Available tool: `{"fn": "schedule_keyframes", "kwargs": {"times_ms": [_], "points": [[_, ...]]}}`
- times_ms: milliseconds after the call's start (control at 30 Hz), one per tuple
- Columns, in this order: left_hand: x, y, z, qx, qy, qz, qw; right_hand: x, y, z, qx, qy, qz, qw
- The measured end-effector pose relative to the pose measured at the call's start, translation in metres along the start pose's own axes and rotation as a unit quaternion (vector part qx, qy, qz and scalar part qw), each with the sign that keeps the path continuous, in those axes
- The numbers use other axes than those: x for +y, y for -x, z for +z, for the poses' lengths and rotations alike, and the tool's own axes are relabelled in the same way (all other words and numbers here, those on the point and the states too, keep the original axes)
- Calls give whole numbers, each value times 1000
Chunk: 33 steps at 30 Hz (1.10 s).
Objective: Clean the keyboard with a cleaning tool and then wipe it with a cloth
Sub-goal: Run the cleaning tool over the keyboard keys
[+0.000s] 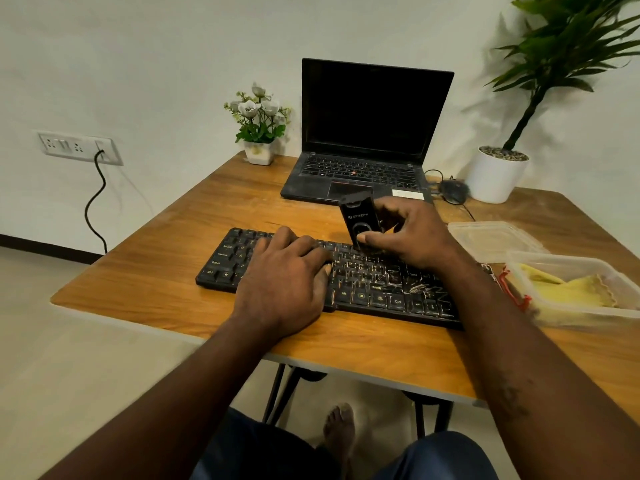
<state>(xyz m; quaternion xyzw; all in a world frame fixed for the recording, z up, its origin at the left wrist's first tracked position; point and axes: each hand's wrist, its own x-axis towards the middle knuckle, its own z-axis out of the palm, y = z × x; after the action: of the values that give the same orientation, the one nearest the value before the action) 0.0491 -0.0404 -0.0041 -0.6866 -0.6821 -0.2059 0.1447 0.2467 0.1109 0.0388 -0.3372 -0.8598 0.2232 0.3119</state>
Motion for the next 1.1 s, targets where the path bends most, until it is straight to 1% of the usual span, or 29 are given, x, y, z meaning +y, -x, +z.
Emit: {"fn": "schedule_keyframes", "kwargs": {"times_ms": [100, 233, 367, 433, 500, 567, 633, 667, 733, 800, 867, 933, 1033, 1100], "points": [[1, 0, 1, -1, 2, 0, 1000, 2, -2, 2, 25, 4, 14, 1000], [1, 1, 0, 6, 6, -1, 1000, 2, -2, 2, 5, -3, 3, 1000], [0, 1, 1, 4, 5, 1, 1000, 3, -5, 3, 30, 3, 16, 999], [0, 1, 1, 7, 7, 1, 1000, 4, -3, 2, 18, -11, 2, 1000], [0, 1, 1, 11, 7, 1, 1000, 3, -3, 4, 7, 0, -2, 1000], [1, 1, 1, 12, 9, 1, 1000, 3, -7, 6, 34, 21, 9, 999], [0, 1, 1, 11, 10, 2, 1000, 3, -9, 6, 63, 17, 11, 998], [0, 1, 1, 11, 10, 2, 1000, 3, -9, 6, 60, 4, 8, 998], [0, 1, 1, 9, 8, 2, 1000, 1, -8, 7, 26, -14, -3, 1000], [0, 0, 1, 6, 4, 0, 1000, -3, -9, 13, 3, 4, -9, 1000], [0, 0, 1, 5, 4, 0, 1000, -4, -12, 17, 28, 25, -3, 999], [0, 1, 2, 6, 3, -1, 1000, -3, -11, 15, 43, 16, 2, 999], [0, 1, 2, 7, 0, 0, 1000, -3, -8, 14, 13, -1, -11, 1000], [-1, 0, 2, 6, 2, -1, 1000, -5, -9, 17, 19, 24, -14, 999]]}}
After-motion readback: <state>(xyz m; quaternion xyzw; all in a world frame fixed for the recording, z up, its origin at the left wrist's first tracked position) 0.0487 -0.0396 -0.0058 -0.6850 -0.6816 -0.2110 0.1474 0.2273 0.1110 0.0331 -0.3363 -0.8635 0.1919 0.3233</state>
